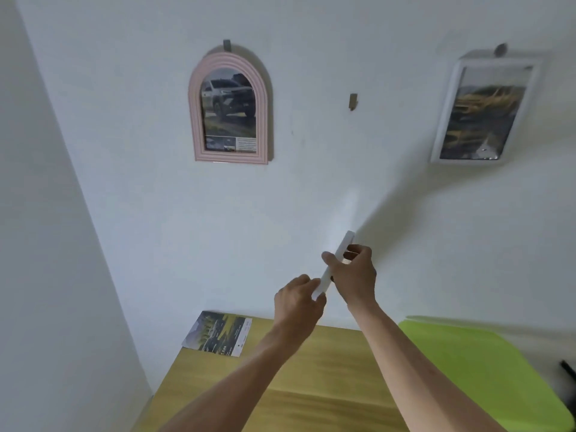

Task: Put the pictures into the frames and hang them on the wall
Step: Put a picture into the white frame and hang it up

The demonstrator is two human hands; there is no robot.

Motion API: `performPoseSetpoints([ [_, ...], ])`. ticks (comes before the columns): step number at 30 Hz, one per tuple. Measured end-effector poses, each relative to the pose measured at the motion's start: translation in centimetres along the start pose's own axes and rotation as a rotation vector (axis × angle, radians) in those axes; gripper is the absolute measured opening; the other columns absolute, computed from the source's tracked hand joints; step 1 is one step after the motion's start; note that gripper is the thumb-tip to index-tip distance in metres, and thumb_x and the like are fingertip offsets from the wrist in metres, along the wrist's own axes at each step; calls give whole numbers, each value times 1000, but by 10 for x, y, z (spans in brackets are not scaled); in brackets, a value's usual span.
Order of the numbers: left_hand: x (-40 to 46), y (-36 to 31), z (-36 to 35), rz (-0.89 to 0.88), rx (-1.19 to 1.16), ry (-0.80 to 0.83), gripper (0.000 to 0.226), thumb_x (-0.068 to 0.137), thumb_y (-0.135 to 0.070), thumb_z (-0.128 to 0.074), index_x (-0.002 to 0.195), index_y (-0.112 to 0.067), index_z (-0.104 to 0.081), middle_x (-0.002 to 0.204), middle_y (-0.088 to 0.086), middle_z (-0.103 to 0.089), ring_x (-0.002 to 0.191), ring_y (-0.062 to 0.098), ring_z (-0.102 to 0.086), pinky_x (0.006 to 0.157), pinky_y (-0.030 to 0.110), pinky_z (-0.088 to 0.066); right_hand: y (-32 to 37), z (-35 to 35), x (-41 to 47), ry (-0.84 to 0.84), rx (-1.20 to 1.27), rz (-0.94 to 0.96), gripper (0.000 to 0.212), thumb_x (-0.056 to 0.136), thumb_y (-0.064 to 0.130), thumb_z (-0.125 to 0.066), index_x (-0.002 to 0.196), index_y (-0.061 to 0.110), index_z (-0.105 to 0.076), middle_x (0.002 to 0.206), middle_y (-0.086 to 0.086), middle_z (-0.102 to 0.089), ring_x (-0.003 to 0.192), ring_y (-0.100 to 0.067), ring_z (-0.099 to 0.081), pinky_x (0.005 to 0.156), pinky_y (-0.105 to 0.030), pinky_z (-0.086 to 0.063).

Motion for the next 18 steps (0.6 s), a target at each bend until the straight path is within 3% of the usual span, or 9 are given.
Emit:
performPoseSetpoints([
  [3,-5,-30,-4,-110,22,-24,10,78,-26,-74,85,-21,-69,68,-4,-51,60,19,-51,51,30,-41,4,29,3,-56,99,-31,33,79,21,-70,109,20,-58,101,6,-68,92,-17,-68,82,-43,-59],
  [5,-3,-52,-3,-135,-35,32,26,83,-45,-69,101,-27,-72,85,-8,-62,80,14,-58,64,31,-47,9,49,7,-71,155,-30,23,81,15,-66,104,18,-64,95,2,-70,88,-21,-68,79,-39,-58],
  [8,8,-74,13,-187,-42,-90,47,81,-65,-59,108,-29,-71,110,-9,-66,106,14,-60,78,33,-53,20,79,16,-46,244,-18,14,82,12,-68,95,18,-71,82,1,-67,79,-25,-65,80,-45,-55],
  [11,35,-72,40,-148,41,-267,50,87,-55,-59,128,-26,-61,131,1,-58,118,23,-54,89,42,-55,37,105,29,15,312,-6,23,87,14,-70,108,22,-71,90,0,-67,87,-24,-64,84,-46,-55],
  [14,74,-58,72,-1,51,-265,63,91,-46,-61,147,-24,-41,148,6,-40,131,27,-42,102,47,-47,58,125,42,59,379,24,23,91,14,-69,110,27,-70,102,-3,-69,97,-25,-64,87,-44,-52],
  [16,98,-54,90,70,-77,-195,68,91,-42,-63,150,-24,-35,144,5,-44,127,25,-48,102,45,-47,73,134,53,68,402,44,23,93,13,-67,112,26,-68,107,-3,-69,102,-26,-63,88,-43,-51],
  [18,116,-57,104,65,-260,-119,60,90,-39,-66,145,-26,-46,128,-5,-58,107,18,-63,96,41,-53,87,138,64,86,400,68,22,94,13,-65,113,25,-67,109,-2,-69,105,-26,-62,92,-46,-51],
])
Point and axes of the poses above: each hand's wrist, its own x-axis towards the middle knuckle, its own z-axis out of the back of the hand, y = z × x, the point moved 4 cm from there along x, towards the middle knuckle
